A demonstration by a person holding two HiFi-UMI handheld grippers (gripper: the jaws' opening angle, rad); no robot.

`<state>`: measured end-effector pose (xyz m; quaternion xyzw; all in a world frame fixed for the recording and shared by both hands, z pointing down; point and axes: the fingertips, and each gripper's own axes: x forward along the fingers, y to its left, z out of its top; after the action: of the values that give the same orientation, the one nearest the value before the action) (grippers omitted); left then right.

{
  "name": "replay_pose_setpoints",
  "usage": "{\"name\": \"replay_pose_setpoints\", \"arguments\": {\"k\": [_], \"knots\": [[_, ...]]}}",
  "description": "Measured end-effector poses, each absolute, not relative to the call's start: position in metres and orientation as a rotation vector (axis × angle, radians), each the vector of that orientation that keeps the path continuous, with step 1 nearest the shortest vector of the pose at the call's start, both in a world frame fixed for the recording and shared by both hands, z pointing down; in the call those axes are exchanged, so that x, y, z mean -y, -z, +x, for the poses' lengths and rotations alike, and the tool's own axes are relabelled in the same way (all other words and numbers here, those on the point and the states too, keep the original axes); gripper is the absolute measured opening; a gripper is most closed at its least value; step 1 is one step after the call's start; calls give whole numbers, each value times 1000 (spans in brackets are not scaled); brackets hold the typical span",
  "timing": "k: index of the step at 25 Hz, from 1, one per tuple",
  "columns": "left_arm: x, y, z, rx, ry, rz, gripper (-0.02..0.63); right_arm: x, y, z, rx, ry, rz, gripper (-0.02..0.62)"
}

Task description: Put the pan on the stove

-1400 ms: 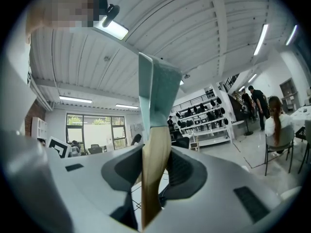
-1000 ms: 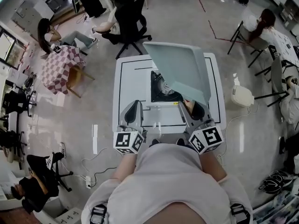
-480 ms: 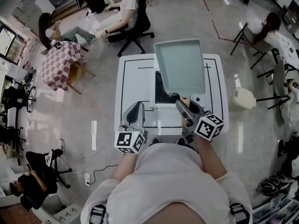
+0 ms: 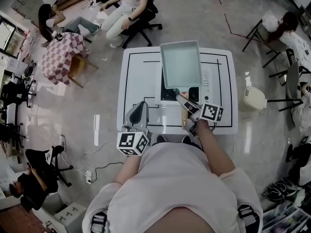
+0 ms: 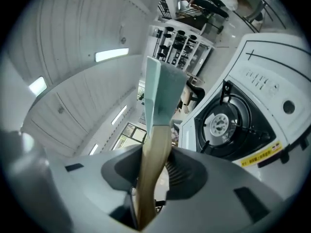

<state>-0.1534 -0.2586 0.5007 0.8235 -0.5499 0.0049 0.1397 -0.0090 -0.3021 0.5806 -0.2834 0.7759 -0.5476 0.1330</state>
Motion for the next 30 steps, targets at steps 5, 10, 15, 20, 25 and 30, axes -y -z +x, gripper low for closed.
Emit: {"name": "replay_pose_setpoints", "arguments": {"k": [5,10,15,20,25,30], "knots": [[260,-511,-157,1597,-37,2352,11,317,-613,-11,-2190,1693,-802,137],[258,-519,-158,1594,-67,2334,11,326,-643,-13,-2078,1785,-769,137],[258,-527,-157,1593,-92,2320,11,331,-670,-14,-2032,1858,-768,137],[261,-530,-158,1594,-104,2308,11,326,-687,-16,-1975,1906,-790,137],[265,-533,-158,1587,-114,2306,11,322,-693,-18,-1913,1948,-796,137],[269,-533,-158,1580,-115,2310,11,323,-693,-19,-1865,1999,-822,137]]}}
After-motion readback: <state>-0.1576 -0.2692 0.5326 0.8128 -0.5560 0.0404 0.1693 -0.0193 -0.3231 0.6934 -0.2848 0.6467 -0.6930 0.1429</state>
